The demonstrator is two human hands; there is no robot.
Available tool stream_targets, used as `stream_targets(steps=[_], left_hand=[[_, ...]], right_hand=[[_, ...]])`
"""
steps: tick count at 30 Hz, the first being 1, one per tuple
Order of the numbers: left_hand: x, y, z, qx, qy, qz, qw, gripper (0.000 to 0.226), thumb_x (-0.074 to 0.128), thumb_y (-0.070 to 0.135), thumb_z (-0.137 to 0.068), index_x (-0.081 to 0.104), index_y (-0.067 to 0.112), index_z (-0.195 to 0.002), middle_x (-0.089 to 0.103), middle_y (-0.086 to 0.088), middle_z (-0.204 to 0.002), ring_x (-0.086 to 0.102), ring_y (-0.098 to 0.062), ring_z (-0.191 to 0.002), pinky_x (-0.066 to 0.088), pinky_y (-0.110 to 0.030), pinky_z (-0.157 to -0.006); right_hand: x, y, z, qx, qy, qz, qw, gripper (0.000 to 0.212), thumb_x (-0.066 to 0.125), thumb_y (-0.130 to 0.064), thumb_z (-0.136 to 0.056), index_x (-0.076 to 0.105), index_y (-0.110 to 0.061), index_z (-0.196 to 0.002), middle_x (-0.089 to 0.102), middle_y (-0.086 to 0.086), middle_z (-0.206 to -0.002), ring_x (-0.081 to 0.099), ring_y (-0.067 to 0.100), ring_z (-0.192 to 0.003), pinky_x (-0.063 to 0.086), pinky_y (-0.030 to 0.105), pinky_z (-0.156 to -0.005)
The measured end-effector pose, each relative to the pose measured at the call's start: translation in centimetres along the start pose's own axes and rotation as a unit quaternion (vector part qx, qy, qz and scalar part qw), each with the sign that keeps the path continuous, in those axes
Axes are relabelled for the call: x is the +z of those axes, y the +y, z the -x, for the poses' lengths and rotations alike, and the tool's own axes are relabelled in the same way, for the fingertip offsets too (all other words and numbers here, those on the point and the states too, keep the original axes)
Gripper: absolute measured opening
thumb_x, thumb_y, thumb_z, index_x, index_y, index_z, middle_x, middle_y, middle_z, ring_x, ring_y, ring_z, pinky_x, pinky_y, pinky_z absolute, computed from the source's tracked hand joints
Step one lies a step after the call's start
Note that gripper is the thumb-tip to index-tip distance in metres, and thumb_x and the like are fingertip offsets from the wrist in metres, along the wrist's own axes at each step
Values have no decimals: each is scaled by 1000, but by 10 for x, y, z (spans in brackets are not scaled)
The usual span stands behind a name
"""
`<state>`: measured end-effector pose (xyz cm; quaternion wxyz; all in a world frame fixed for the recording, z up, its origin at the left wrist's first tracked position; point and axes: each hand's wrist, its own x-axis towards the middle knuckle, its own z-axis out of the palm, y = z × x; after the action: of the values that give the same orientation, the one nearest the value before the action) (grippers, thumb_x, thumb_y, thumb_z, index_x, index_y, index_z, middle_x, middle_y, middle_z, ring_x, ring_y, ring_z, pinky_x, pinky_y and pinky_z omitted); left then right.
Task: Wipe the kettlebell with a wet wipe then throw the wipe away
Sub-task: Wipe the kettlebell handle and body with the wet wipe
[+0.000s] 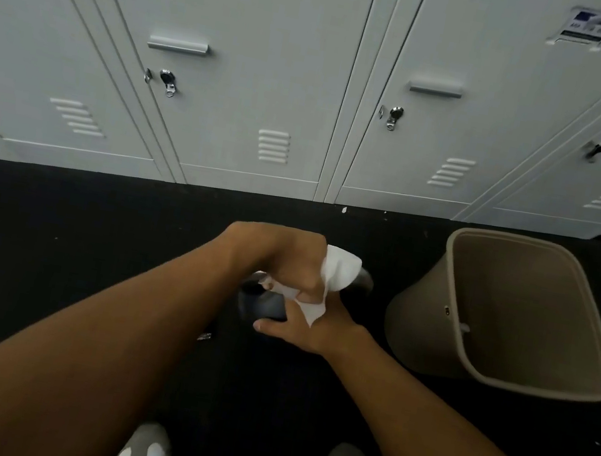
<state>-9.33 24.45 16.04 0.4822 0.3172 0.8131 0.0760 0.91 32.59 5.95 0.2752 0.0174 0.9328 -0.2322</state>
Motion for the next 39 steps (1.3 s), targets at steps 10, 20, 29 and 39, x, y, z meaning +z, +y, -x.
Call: stream_targets(steps=[10, 20, 29, 39], left_hand=[[35, 8, 7, 26, 262, -136, 955, 35, 69, 38, -82, 63, 22, -113, 73, -3, -98, 70, -25, -87, 58, -39, -76], [23, 28, 7, 21, 227, -218, 949, 31, 67, 38, -84, 63, 19, -108, 67, -4, -93, 63, -24, -79, 49, -34, -69], [-1, 37, -1, -19, 34, -2, 999, 24, 73, 22, -82, 60, 10, -98, 63, -9, -88, 59, -19, -70, 51, -30, -65], [15, 44, -2, -6, 140, -99, 985, 45, 71, 31, -86, 62, 13, -127, 68, -7, -103, 68, -26, -93, 56, -39, -85]], right_hand=[[-8, -5, 3, -4, -24, 32, 999, 85, 64, -64, -92, 30, -22, -157, 45, 7, -155, 43, 27, -141, 33, 46, -119], [-17, -10, 7, 0, -41, 60, 997, 84, 62, -63, -94, 26, -22, -158, 40, 8, -157, 40, 30, -142, 30, 44, -118], [-17, -13, 10, -11, -25, 36, 999, 89, 64, -64, -93, 25, -20, -160, 34, 7, -162, 39, 28, -145, 32, 42, -120], [-36, -25, 25, 36, -85, 20, 996, 56, 57, -44, -104, 46, -16, -151, 49, 14, -154, 46, 33, -140, 36, 42, -112]])
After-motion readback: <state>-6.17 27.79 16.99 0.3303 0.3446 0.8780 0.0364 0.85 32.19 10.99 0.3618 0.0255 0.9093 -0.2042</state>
